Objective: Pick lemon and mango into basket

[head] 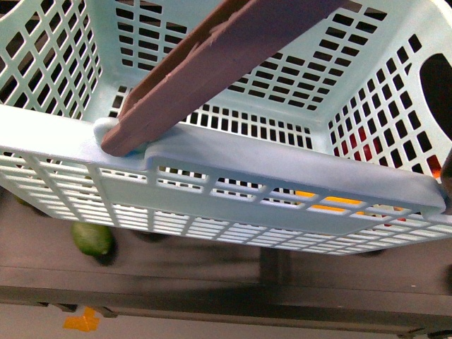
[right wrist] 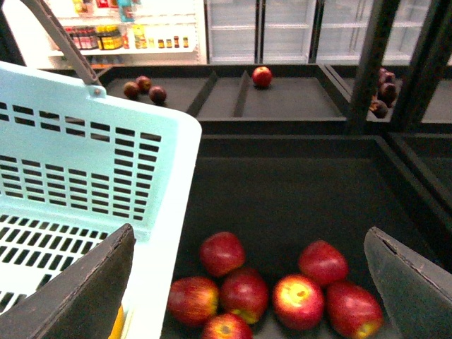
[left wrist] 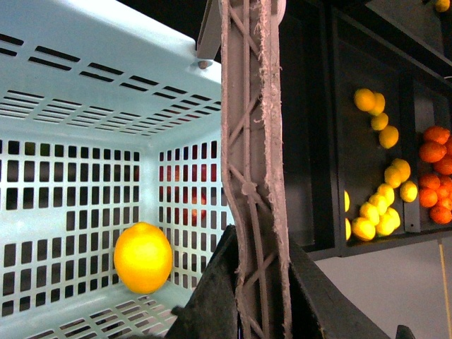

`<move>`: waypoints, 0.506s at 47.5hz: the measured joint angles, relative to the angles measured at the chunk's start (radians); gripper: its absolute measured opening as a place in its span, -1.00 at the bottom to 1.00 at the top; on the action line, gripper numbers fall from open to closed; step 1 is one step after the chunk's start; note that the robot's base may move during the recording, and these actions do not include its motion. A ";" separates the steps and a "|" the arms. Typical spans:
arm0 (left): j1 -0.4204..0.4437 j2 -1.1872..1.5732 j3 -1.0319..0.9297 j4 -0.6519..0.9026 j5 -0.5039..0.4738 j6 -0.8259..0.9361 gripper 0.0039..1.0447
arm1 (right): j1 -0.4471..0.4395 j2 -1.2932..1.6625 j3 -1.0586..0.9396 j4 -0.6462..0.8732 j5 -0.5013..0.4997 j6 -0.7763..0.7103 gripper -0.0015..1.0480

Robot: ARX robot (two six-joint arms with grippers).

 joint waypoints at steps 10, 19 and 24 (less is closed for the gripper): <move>0.001 0.000 0.000 0.000 -0.002 0.001 -0.86 | 0.000 0.000 0.000 0.000 0.000 0.000 0.83; 0.000 0.000 0.000 0.000 0.002 0.001 -0.86 | 0.000 0.000 0.000 0.000 0.000 0.000 0.83; 0.001 0.000 0.000 0.000 -0.003 0.000 -0.86 | 0.000 -0.001 0.000 0.000 0.000 0.000 0.83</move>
